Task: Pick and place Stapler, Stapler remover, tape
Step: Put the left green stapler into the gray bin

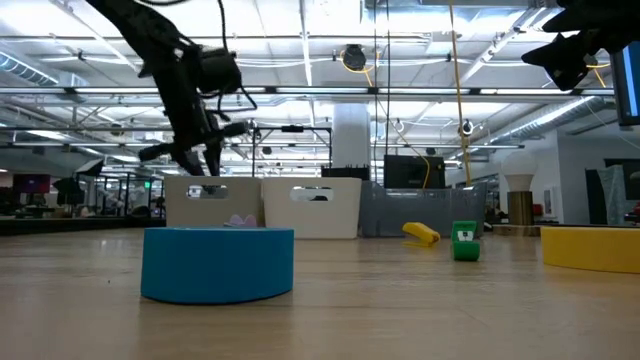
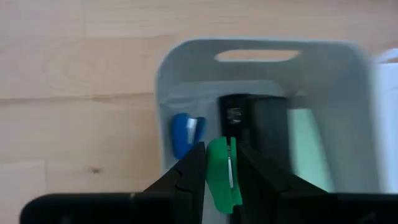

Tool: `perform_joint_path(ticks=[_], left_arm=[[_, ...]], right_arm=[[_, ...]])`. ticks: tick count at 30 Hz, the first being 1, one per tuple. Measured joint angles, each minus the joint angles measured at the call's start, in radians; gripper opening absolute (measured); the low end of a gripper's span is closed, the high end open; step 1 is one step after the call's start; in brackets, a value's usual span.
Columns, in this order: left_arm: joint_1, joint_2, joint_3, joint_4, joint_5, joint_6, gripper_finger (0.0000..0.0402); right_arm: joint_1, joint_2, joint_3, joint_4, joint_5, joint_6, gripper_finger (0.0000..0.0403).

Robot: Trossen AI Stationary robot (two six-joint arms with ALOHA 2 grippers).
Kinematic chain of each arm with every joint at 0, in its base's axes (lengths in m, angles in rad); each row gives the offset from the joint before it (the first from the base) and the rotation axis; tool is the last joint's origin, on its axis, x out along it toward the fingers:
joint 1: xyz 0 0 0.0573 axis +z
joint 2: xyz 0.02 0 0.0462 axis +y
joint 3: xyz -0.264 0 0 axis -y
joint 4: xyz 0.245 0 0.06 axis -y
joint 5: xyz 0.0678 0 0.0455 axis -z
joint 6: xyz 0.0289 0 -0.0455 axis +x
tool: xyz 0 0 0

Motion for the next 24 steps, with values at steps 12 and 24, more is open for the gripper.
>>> perform_joint_path(ticks=[12, 24], left_arm=[[0.053, 0.219, 0.236, -0.154, -0.029, 0.145, 0.0078], [0.068, 0.251, 0.297, -0.244, -0.035, 0.174, 0.0078]], right_arm=[[0.0, 0.0, 0.0, -0.004, -0.001, 0.0, 0.0215], [0.0, 0.0, 0.0, -0.068, 0.143, -0.031, 0.0215]])
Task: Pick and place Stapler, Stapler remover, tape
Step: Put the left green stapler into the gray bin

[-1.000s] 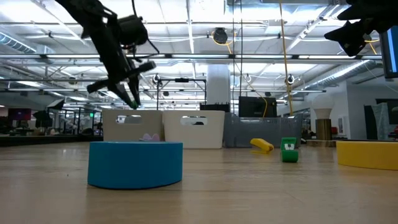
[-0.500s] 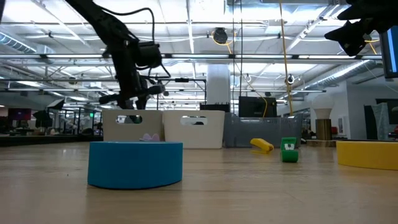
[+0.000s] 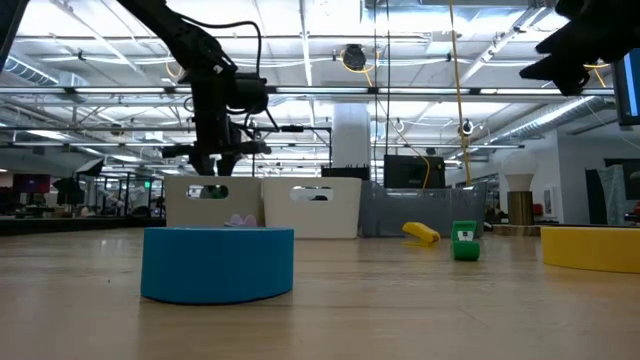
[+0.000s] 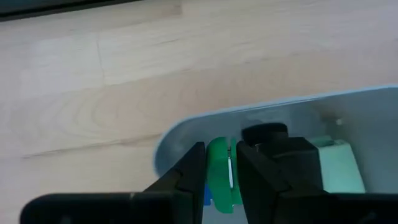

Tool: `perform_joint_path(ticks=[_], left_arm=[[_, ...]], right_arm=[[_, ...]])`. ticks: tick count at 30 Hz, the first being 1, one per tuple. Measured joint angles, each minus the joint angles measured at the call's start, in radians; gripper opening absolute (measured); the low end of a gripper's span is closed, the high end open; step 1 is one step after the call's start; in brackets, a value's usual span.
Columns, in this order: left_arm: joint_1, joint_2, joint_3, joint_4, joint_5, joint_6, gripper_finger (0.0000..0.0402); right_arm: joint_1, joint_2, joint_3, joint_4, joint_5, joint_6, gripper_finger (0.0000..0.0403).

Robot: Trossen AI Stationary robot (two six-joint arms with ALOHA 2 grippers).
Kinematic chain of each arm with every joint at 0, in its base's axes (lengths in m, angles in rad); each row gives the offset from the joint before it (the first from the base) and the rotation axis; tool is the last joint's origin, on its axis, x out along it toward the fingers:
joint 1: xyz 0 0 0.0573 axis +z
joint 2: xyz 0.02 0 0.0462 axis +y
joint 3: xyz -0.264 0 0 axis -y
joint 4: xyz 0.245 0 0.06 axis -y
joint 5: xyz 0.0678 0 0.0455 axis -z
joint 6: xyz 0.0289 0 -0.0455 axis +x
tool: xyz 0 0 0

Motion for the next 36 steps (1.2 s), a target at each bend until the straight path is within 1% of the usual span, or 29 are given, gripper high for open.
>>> perform_joint_path(ticks=[4, 5, 6, 8, 14, 18, 26, 36], left_arm=[[0.0, 0.0, 0.0, -0.007, 0.0, 0.0, 0.0078], [0.0, 0.0, 0.0, -0.007, 0.0, 0.0, 0.0078], [0.0, 0.0, 0.0, -0.007, 0.0, 0.0, 0.0078], [0.0, 0.0, 0.0, -0.007, 0.0, 0.0, 0.0078], [0.0, 0.007, -0.001, -0.004, 0.004, 0.0, 0.0078], [0.0, 0.007, -0.002, 0.02, 0.007, -0.001, 0.0078], [-0.002, 0.007, -0.002, 0.018, 0.008, -0.005, 0.0078], [-0.002, 0.007, -0.022, 0.021, 0.005, 0.01, 0.0078]], right_arm=[[0.0, 0.0, 0.0, -0.009, 0.186, 0.025, 0.0215], [0.0, 0.0, 0.0, -0.009, 0.216, 0.022, 0.0215], [0.0, 0.0, 0.0, -0.011, 0.22, 0.023, 0.0215], [0.0, 0.0, 0.0, -0.013, 0.208, 0.022, 0.0215], [0.0, 0.0, -0.001, -0.008, 0.058, 0.005, 0.0215], [0.0, 0.0, -0.041, 0.009, -0.015, 0.039, 0.0215], [0.0, 0.0, -0.142, 0.152, -0.046, 0.058, 0.0215], [0.0, 0.0, -0.146, 0.18, -0.045, 0.062, 0.0215]])
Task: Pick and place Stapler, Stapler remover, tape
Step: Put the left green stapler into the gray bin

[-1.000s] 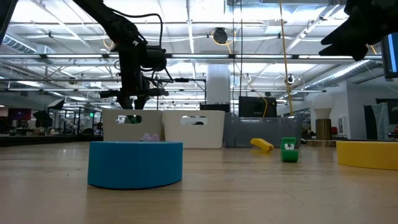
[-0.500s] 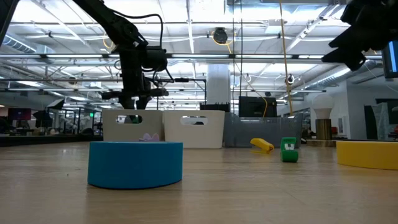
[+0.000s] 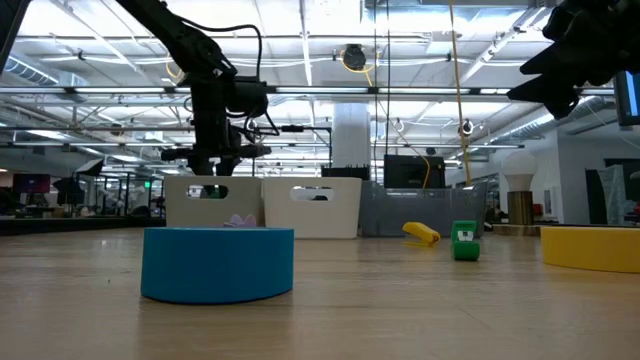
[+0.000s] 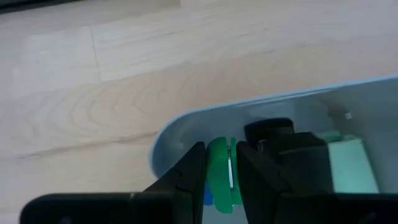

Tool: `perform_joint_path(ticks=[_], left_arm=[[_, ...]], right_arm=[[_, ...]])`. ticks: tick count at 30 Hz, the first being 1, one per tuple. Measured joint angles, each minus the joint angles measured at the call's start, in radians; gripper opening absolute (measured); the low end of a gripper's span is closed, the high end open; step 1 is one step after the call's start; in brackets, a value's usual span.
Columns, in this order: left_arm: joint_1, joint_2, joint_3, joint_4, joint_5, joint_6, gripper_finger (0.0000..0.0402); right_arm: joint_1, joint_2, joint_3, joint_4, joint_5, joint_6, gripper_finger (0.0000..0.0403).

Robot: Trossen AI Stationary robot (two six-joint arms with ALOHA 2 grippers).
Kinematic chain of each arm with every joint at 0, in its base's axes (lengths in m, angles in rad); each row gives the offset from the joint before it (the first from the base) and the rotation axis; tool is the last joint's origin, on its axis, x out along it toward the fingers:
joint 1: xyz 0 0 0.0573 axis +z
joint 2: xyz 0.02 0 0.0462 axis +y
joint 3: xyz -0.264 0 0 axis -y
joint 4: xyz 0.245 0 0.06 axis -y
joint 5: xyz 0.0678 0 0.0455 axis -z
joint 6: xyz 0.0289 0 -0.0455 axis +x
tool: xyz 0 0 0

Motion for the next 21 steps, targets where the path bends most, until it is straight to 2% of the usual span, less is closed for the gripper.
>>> perform_joint_path(ticks=[9, 21], left_arm=[[-0.007, 0.001, -0.01, 0.03, 0.0, -0.009, 0.0078], [-0.031, 0.067, -0.01, 0.05, 0.003, -0.019, 0.0078]], right_arm=[[0.0, 0.0, 0.0, 0.022, 0.0, -0.005, 0.0215], [0.0, 0.0, 0.0, 0.022, -0.001, 0.007, 0.0215]])
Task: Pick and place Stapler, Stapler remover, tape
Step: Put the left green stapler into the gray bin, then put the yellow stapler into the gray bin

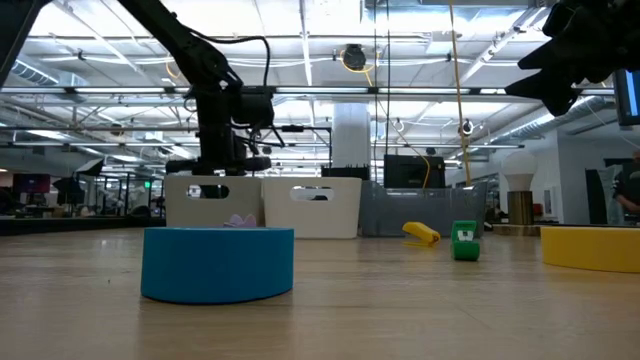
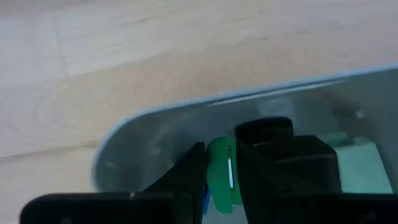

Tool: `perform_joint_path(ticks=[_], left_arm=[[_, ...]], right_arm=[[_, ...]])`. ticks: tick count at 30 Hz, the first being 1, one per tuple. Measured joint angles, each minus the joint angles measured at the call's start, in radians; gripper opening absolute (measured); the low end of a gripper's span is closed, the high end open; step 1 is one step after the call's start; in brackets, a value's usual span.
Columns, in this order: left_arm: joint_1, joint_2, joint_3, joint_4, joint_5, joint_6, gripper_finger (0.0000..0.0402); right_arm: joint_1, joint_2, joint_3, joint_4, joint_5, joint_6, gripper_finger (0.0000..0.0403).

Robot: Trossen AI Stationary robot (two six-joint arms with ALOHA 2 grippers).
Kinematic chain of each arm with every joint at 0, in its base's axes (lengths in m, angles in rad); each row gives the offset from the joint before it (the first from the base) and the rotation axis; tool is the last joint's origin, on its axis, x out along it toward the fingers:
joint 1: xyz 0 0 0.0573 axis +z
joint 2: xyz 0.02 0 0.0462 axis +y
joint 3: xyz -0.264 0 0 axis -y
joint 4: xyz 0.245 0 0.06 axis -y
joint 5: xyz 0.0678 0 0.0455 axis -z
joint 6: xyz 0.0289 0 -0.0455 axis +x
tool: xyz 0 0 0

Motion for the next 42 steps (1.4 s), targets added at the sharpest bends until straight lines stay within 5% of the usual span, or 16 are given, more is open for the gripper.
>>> perform_joint_path(ticks=[17, 27, 34, 42], left_arm=[[0.008, -0.001, 0.0, -0.002, 0.003, 0.011, 0.0083], [0.008, -0.001, 0.0, -0.008, 0.009, -0.001, 0.0156], [0.011, -0.002, 0.0, -0.008, 0.075, -0.015, 0.0187], [0.015, -0.002, 0.0, -0.029, 0.154, -0.054, 0.0173]], right_arm=[[0.0, 0.0, 0.0, 0.0, -0.001, -0.011, 0.0215], [0.0, 0.0, 0.0, 0.0, -0.002, -0.012, 0.0215], [0.0, 0.0, 0.0, 0.0, -0.003, -0.012, 0.0215], [0.0, 0.0, 0.0, 0.0, -0.003, -0.012, 0.0215]])
